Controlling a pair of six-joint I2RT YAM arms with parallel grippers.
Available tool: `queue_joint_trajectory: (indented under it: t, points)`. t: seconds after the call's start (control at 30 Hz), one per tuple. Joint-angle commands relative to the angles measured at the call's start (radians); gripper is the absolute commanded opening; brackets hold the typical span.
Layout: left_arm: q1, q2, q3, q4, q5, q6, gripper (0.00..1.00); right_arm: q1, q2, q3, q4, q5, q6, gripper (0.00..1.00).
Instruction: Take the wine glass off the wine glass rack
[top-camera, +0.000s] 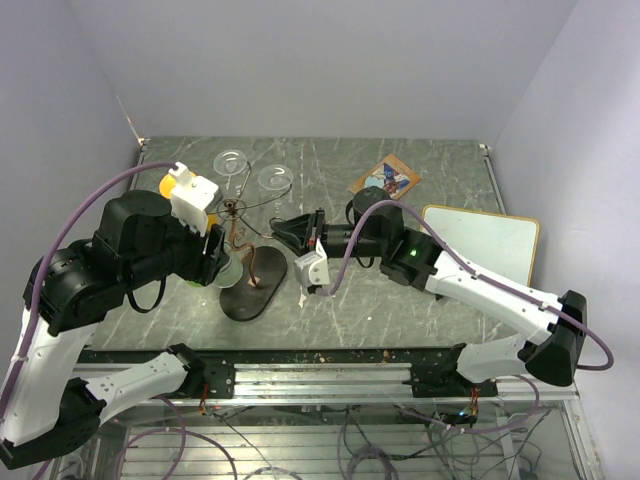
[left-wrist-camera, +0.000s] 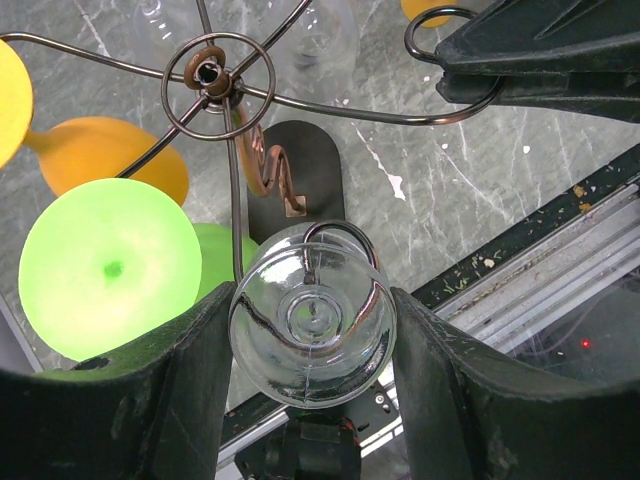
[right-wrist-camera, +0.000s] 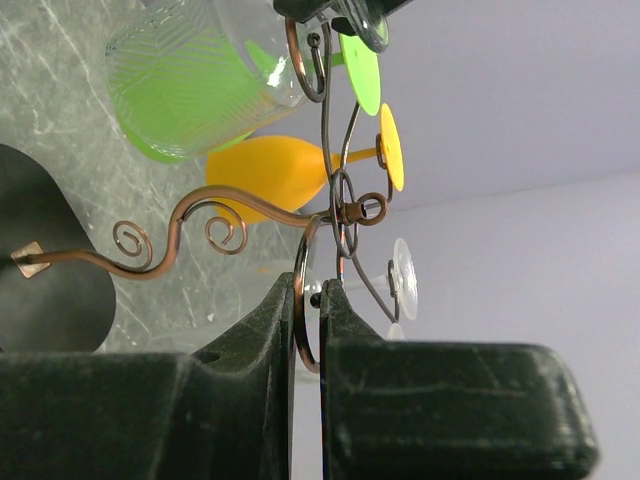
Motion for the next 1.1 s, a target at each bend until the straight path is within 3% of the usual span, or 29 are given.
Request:
queue_joint_trajectory:
  t: [0.0,0.3,0.43,1.07]
  points:
    - [-0.002,-0.016,0.026,-0.008,0.021,-0.028,0.07,-0.001,-0.040,-0.048,-0.097,-0.005,-0.016,0.00]
    - [-0.002,0.001,0.010,-0.043,0.044,-0.112,0.07,0.000,-0.086,-0.103,-0.097,0.010,-0.050,0.00]
    - [-0.002,0.003,0.018,-0.059,-0.003,-0.094,0.07,0.000,-0.081,-0.103,-0.095,0.000,-0.052,0.00]
    - [-0.003,0.098,0.095,0.029,0.045,0.010,0.07,0.008,-0.066,-0.076,-0.137,-0.019,-0.082,0.00]
